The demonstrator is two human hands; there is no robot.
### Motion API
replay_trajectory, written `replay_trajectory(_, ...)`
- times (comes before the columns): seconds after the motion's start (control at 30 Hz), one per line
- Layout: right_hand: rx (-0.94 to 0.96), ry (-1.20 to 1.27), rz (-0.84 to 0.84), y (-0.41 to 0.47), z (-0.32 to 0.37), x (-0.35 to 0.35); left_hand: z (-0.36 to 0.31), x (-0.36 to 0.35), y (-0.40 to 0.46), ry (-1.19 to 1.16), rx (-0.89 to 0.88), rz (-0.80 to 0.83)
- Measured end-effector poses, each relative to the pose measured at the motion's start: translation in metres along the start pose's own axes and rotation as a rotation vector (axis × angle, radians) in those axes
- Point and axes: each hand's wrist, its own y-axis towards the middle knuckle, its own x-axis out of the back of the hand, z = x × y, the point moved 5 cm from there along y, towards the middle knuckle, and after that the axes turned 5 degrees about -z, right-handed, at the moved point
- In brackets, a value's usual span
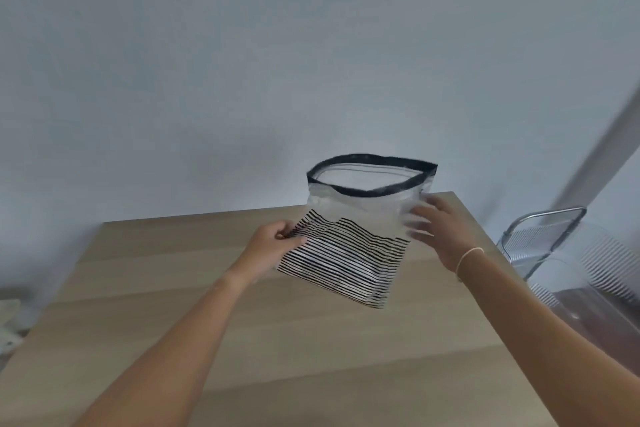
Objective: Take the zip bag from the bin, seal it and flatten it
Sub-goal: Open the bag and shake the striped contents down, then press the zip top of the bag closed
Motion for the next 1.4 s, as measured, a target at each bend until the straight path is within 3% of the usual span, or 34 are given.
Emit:
replay_trajectory(0.07,0.077,-0.186,-0.284,-0.001,-0.003,0.017,-0.002,0.006,0.002,0.136,-0.052,-0.083)
replay_trajectory(0.13,0.298,-0.315,-0.366,-0.01,0.005,0.013,-0.005,0.008,0.002,0.27,-0.128,-0.141)
replay_trajectory(0.23,0.637,-0.501,-0.149,-0.03,0.02,-0.029,-0.012,0.006,0.0,0.385,-0.221,-0.188)
replay_trajectory(0.3,0.713,-0.661,-0.015,-0.037,0.02,-0.056,-0.018,0.001,-0.002,0.417,-0.268,-0.186)
replay_trajectory(0.37,0.742,-0.787,0.01,-0.039,0.019,-0.074,-0.022,-0.005,-0.004,0.438,-0.315,-0.171)
replay_trajectory(0.57,0.68,-0.736,-0.05,-0.033,0.036,-0.075,-0.015,0.004,-0.011,0.508,-0.383,-0.17)
replay_trajectory(0.63,0.576,-0.595,-0.094,-0.027,0.049,-0.062,-0.004,0.014,-0.011,0.511,-0.356,-0.19)
replay_trajectory(0.7,0.484,-0.482,-0.026,-0.026,0.059,-0.059,0.003,0.021,-0.011,0.479,-0.316,-0.207)
replay_trajectory(0.87,0.449,-0.52,0.135,-0.035,0.063,-0.07,0.002,0.016,-0.008,0.437,-0.254,-0.071)
replay_trajectory(0.97,0.464,-0.511,0.192,-0.04,0.068,-0.078,-0.012,0.005,-0.014,0.222,-0.199,0.071)
replay_trajectory(1.13,0.517,-0.62,0.281,-0.047,0.07,-0.084,-0.043,-0.009,-0.015,0.001,-0.166,0.122)
replay_trajectory(1.3,0.66,-1.106,0.103,-0.044,0.07,-0.044,-0.027,0.012,-0.011,-0.231,-0.082,0.07)
replay_trajectory(1.4,0.511,-0.931,0.013,-0.034,0.052,-0.015,-0.018,0.02,-0.011,-0.426,-0.009,0.094)
